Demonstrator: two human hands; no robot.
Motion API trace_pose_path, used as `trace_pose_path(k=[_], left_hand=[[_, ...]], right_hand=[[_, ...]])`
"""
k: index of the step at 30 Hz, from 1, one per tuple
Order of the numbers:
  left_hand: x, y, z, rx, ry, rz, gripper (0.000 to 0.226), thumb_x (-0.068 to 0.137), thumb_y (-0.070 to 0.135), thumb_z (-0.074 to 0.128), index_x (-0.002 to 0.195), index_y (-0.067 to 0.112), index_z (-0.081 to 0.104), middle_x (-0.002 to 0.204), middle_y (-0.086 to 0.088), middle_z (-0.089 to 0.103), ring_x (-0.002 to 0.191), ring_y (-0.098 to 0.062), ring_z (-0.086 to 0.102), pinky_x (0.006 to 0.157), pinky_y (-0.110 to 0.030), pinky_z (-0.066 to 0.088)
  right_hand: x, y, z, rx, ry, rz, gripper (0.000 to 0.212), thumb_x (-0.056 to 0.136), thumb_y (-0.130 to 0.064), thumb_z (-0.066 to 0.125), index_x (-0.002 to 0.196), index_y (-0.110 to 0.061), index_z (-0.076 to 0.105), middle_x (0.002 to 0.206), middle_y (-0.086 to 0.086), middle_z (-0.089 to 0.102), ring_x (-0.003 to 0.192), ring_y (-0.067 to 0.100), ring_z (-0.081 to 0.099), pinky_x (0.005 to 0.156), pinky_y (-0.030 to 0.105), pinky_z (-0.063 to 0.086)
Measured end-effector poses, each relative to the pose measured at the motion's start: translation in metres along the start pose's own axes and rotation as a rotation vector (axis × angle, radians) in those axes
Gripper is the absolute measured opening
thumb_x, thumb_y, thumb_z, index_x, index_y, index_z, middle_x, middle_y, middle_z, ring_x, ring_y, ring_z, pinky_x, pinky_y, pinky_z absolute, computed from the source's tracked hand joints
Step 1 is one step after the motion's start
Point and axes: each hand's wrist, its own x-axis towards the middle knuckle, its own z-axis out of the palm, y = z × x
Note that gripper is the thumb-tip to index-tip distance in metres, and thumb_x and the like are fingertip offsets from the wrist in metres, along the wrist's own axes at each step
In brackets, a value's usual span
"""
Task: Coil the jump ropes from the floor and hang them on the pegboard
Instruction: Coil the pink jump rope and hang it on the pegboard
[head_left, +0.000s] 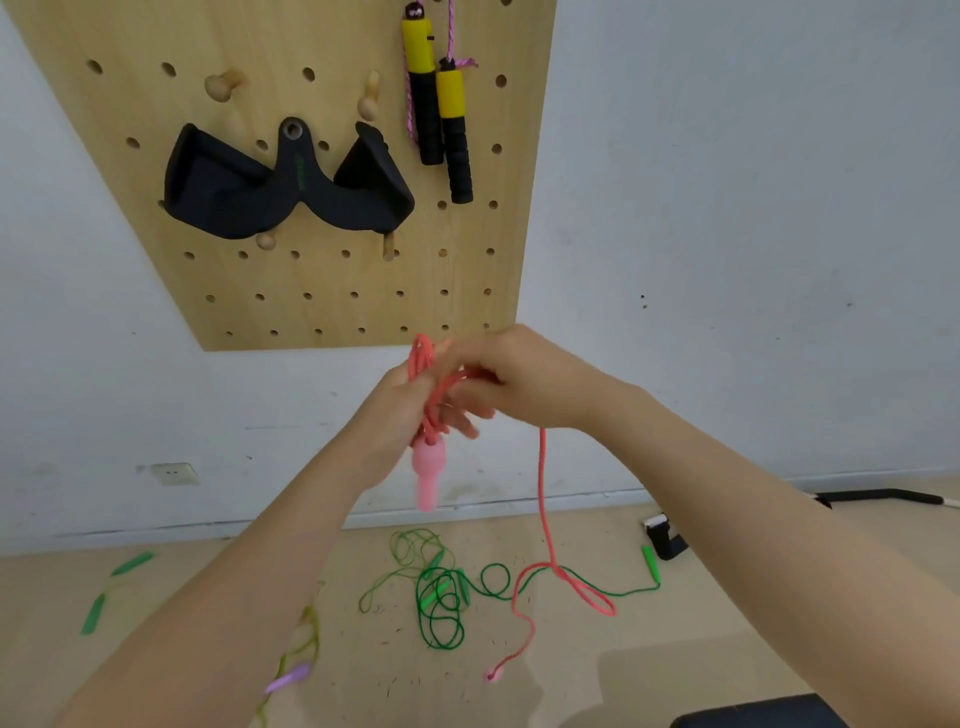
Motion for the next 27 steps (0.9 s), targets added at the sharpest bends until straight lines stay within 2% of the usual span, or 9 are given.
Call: trace_pose_path(k=[4,8,10,13,16,19,22,24,27], left_hand=[[-0.005,-0.003,0.001,-0.357,-0.136,-0.065,0.064,0.088,0.059,0.024,0.075,0.006,0.059,0.027,0.001,0.032,0.028,-0.012,0.031,0.046,-0.022,0.037],[-0.014,0.011,-0.001,-0.486,-0.525,-0.089,0.045,0.069,0.057,0.07,0.057,0.017,0.053,0.027,0.009,0.032,0.022,-0.003,0.025,0.039,-0.017,0.038],[-0.015,0.016,-0.005,-0.54,-0.696,-0.064,0.034,0.076,0.043,0.072,0.061,0.018,0.055,0.029,0.01,0.033,0.024,-0.006,0.023,0.042,-0.016,0.042],[-0.02,0.023,-0.003,-0.832,-0.936,0.048,0.032,0.1,0.023,0.039,0.092,0.001,0.061,0.039,0.002,0.035,0.029,-0.009,0.025,0.057,-0.021,0.044],[-0.025,0.037,-0.016,-1.029,-0.831,0.14,0.038,0.101,0.013,0.03,0.127,-0.011,0.043,0.051,-0.013,0.051,0.033,-0.011,0.029,0.062,-0.027,0.041],[-0.02,0.042,-0.02,-1.034,-0.608,0.12,0.038,0.1,0.018,0.033,0.131,0.006,0.049,0.09,-0.016,0.07,0.041,-0.013,0.048,0.056,-0.018,0.044],[-0.01,0.032,-0.022,-0.544,-0.046,0.11,0.031,0.098,0.016,0.037,0.123,0.022,0.054,0.102,-0.005,0.072,0.065,-0.012,0.068,0.059,-0.021,0.054],[-0.003,0.025,-0.018,-0.289,0.004,0.085,0.033,0.097,0.012,0.042,0.129,0.022,0.047,0.11,-0.002,0.069,0.089,-0.016,0.069,0.075,-0.025,0.055],[0.005,0.01,-0.01,0.087,0.042,0.028,0.037,0.093,0.017,0.055,0.13,0.023,0.051,0.111,0.024,0.058,0.109,-0.009,0.059,0.092,-0.027,0.048]], right_hand=[[0.0,0.007,-0.016,0.155,0.195,0.085,0.036,0.075,-0.026,0.078,0.072,-0.021,0.042,0.06,-0.012,0.044,0.051,0.004,0.039,0.053,0.018,0.034],[-0.003,0.015,-0.017,0.411,0.137,0.202,0.036,0.065,-0.034,0.081,0.062,-0.02,0.049,0.053,-0.007,0.046,0.051,0.01,0.038,0.051,0.023,0.033],[-0.002,0.02,-0.006,0.618,0.056,0.21,0.031,0.066,-0.036,0.073,0.064,-0.012,0.054,0.05,-0.011,0.046,0.049,0.008,0.038,0.052,0.016,0.03],[0.002,0.032,0.017,0.825,0.003,0.237,0.05,0.074,-0.049,0.064,0.076,0.001,0.064,0.063,0.004,0.053,0.061,0.017,0.046,0.064,0.022,0.037],[-0.007,0.05,0.043,0.81,-0.074,0.416,0.037,0.081,-0.047,0.055,0.062,-0.016,0.055,0.054,-0.012,0.049,0.056,0.008,0.043,0.068,0.024,0.041],[-0.014,0.051,0.065,0.533,-0.28,0.535,0.041,0.098,-0.044,0.038,0.072,-0.015,0.053,0.062,-0.004,0.047,0.059,0.013,0.04,0.068,0.03,0.037],[-0.009,0.031,0.068,0.042,-0.447,0.412,0.028,0.098,-0.039,0.038,0.095,-0.012,0.043,0.087,0.006,0.052,0.075,0.022,0.047,0.071,0.034,0.037],[-0.003,0.014,0.059,-0.126,-0.428,0.262,0.019,0.094,-0.025,0.045,0.105,-0.009,0.045,0.098,0.01,0.057,0.085,0.026,0.051,0.072,0.034,0.039],[0.001,-0.004,0.046,-0.257,-0.486,0.11,0.022,0.088,-0.008,0.044,0.105,-0.007,0.057,0.101,0.009,0.062,0.088,0.025,0.055,0.073,0.03,0.041]])
